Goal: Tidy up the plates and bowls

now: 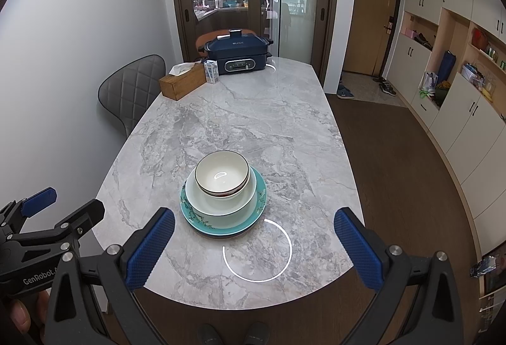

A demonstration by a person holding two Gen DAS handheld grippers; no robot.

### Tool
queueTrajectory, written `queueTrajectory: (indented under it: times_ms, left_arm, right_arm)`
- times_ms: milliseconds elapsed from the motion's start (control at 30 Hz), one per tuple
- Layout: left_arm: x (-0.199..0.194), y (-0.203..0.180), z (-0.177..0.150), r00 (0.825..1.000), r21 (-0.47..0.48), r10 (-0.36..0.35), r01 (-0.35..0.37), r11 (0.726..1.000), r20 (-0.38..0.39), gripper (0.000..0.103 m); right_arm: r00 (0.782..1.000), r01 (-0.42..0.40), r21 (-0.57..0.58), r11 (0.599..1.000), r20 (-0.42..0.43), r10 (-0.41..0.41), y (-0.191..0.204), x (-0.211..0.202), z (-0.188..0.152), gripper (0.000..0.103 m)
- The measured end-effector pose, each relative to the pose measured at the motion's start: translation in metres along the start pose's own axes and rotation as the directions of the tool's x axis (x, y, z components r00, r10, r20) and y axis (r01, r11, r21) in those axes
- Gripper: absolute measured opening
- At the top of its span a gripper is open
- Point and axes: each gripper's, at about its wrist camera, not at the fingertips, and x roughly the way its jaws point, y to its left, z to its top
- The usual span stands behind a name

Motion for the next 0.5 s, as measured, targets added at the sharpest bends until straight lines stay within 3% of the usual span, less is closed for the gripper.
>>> queueTrajectory:
  times_ms: [500]
  left_arm:
    - [0.0014,0.0053,0.0006,1.000,0.000,0.004,-0.004,1.000,-0.004,0.102]
  right_arm:
    - [1.000,-0.001,-0.002,1.000,0.000,0.001,-0.0003,-0.0001,0.0014,0.103]
